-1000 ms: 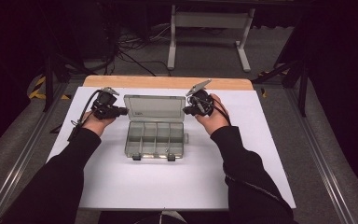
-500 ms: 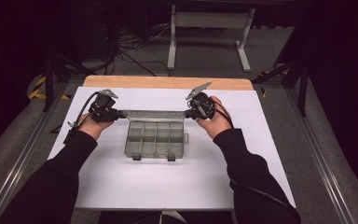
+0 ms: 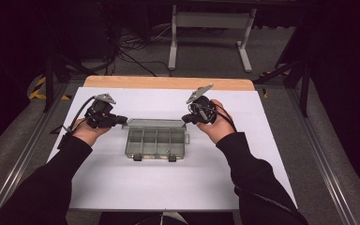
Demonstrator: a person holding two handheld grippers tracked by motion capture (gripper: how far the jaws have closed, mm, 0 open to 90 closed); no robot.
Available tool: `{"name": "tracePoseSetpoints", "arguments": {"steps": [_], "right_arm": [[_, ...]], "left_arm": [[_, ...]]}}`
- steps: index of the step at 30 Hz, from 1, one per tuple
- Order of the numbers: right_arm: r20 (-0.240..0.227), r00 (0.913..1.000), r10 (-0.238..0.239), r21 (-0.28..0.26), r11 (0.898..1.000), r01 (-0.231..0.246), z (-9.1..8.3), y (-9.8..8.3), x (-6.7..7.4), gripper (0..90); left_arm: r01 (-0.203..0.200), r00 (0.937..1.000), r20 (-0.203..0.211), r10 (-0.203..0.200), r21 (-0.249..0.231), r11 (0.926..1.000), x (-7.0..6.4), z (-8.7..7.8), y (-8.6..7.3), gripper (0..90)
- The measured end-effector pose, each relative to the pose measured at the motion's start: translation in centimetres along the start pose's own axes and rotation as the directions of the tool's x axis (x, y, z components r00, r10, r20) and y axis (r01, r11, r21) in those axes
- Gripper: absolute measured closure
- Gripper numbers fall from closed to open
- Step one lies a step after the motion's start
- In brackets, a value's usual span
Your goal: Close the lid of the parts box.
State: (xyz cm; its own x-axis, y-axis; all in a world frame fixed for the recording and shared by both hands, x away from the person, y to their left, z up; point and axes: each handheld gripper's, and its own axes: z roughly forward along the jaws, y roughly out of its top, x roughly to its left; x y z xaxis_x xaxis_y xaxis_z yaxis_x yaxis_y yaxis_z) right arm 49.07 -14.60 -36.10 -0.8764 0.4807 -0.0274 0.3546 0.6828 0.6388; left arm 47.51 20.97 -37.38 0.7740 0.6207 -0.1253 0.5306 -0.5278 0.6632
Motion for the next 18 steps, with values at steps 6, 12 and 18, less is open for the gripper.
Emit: {"name": "tracePoseSetpoints", "arguments": {"steps": [6,12,18], "right_arm": [[-0.029,0.9996,-0.001,0.008,1.000,0.001,-0.1,0.2,0.8,89.9],[-0.050,0.9987,-0.011,0.023,1.000,0.012,0.0,0.2,1.7,89.6],[-0.063,0.9980,-0.001,0.033,0.999,0.003,-0.2,0.1,2.3,89.6]], "left_arm": [[-0.009,0.9996,0.027,0.009,-0.004,1.0000,-0.7,-0.4,-0.3,89.6],[-0.025,0.9988,0.043,0.025,-0.008,0.9997,-1.2,-0.6,-0.6,89.6],[-0.038,0.9967,0.072,0.038,-0.004,0.9993,-1.8,-0.8,-0.7,89.5]]}}
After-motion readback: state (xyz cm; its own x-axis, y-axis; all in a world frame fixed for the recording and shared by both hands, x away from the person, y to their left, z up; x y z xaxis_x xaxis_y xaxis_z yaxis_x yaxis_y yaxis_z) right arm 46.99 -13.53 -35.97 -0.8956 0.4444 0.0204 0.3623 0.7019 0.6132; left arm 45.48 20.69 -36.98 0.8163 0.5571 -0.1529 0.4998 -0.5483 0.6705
